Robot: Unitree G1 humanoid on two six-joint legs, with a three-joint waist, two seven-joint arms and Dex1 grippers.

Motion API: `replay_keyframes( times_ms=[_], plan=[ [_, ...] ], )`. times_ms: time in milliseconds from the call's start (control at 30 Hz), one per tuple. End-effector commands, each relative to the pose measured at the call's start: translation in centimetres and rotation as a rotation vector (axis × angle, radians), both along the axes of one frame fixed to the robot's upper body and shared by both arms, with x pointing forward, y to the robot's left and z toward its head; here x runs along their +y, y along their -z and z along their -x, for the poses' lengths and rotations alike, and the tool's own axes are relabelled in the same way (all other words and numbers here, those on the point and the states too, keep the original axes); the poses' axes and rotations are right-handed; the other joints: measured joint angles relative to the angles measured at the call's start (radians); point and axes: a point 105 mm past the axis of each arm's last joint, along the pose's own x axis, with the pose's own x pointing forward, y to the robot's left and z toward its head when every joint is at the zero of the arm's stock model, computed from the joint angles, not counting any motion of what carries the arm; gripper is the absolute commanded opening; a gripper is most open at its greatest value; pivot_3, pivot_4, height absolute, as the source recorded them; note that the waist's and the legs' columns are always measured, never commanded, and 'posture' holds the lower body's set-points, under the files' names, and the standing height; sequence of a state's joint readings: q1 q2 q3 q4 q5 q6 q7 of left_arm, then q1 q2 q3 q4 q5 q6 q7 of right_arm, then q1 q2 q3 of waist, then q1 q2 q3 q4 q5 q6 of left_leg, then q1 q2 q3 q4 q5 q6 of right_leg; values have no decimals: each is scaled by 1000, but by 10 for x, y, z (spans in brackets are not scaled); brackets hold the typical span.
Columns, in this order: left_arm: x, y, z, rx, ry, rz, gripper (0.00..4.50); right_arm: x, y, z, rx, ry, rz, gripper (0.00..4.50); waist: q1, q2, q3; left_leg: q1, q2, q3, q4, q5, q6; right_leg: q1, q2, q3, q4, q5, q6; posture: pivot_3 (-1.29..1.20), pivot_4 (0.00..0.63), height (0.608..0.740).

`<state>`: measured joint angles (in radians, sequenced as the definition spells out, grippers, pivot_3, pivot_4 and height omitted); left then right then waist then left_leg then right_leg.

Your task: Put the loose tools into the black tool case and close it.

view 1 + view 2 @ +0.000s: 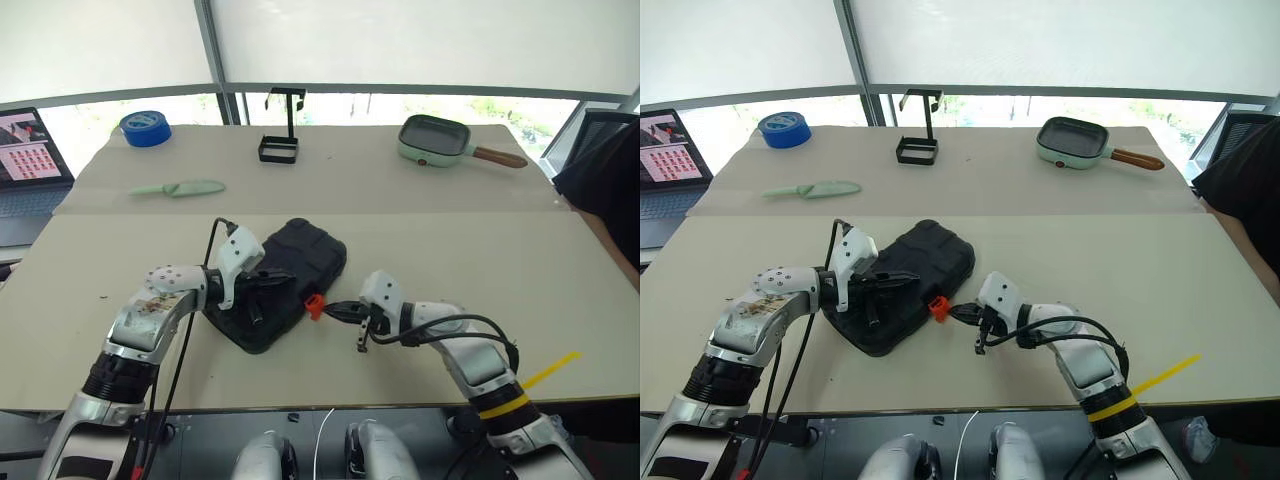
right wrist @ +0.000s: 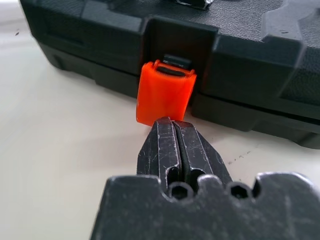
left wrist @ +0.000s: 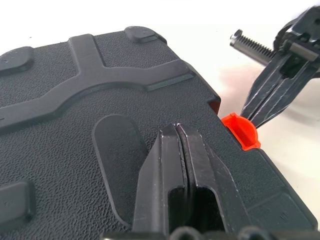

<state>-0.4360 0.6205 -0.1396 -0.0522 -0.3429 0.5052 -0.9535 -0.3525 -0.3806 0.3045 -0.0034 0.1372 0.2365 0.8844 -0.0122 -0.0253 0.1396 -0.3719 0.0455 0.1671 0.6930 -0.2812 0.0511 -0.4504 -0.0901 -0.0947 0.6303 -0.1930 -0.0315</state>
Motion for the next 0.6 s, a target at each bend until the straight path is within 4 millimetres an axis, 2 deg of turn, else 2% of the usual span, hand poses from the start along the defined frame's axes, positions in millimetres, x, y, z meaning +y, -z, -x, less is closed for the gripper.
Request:
replay_keyframes(
  times_ms=[33,400,600],
  plan=[
    [13,36,4,138,-63,-67,84,6,-9,-3,-47,-26,-18,0,0,0,0,0,0,0,0,0,0,0,0,0,0,0,0,0,150,740],
    [18,37,4,142,-76,-75,84,21,7,-1,17,-34,-35,0,-2,0,0,0,0,0,0,0,0,0,-1,0,0,0,0,0,150,740],
    [18,39,4,145,-75,-76,84,28,-2,-4,-20,-26,-93,0,-2,1,0,0,1,0,0,0,-1,0,-2,0,0,0,0,0,150,740]
  ],
)
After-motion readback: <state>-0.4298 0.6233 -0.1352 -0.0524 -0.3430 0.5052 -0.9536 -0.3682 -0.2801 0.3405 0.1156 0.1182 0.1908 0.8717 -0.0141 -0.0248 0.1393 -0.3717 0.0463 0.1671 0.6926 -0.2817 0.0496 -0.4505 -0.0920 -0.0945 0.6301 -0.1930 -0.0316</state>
